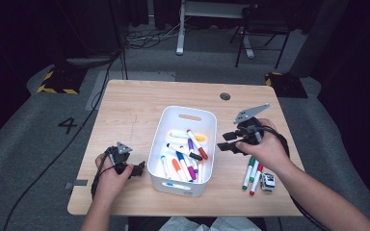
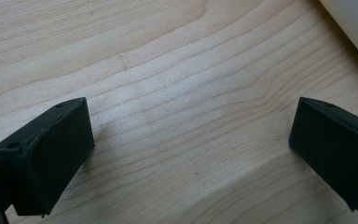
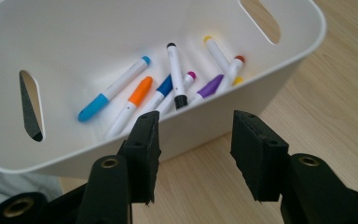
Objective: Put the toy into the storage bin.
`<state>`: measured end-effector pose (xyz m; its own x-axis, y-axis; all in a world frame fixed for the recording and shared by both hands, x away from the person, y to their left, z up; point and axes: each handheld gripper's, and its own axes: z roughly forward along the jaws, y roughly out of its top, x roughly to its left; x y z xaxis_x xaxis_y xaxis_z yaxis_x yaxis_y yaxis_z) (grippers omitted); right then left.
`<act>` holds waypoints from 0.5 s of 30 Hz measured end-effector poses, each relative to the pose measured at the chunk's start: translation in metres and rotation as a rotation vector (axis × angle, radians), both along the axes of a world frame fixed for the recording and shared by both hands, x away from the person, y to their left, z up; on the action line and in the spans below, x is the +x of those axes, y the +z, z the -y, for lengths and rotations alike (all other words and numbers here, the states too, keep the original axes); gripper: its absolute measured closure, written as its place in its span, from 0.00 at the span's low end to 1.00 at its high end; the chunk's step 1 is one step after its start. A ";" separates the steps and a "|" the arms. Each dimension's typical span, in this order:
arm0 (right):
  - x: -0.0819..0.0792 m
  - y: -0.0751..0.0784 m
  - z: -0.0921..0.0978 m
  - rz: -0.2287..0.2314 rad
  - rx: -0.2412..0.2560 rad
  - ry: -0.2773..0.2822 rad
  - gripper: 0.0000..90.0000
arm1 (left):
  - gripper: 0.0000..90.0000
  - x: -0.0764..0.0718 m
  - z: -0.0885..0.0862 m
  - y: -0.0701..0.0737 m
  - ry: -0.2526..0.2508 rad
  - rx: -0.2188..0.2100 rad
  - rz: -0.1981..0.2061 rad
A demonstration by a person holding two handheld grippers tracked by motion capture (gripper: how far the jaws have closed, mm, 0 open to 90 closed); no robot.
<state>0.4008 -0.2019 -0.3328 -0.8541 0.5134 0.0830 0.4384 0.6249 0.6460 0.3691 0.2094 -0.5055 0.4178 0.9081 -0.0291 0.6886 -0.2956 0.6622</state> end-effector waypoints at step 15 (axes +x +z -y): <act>-0.007 -0.038 0.051 -0.062 -0.041 -0.100 0.58 | 0.00 0.002 0.002 0.000 -0.002 0.004 0.000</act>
<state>0.3940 -0.2529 -0.3707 -0.7923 0.5999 0.1114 0.5383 0.6014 0.5904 0.3709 0.2078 -0.5053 0.4196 0.9073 -0.0258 0.6881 -0.2994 0.6610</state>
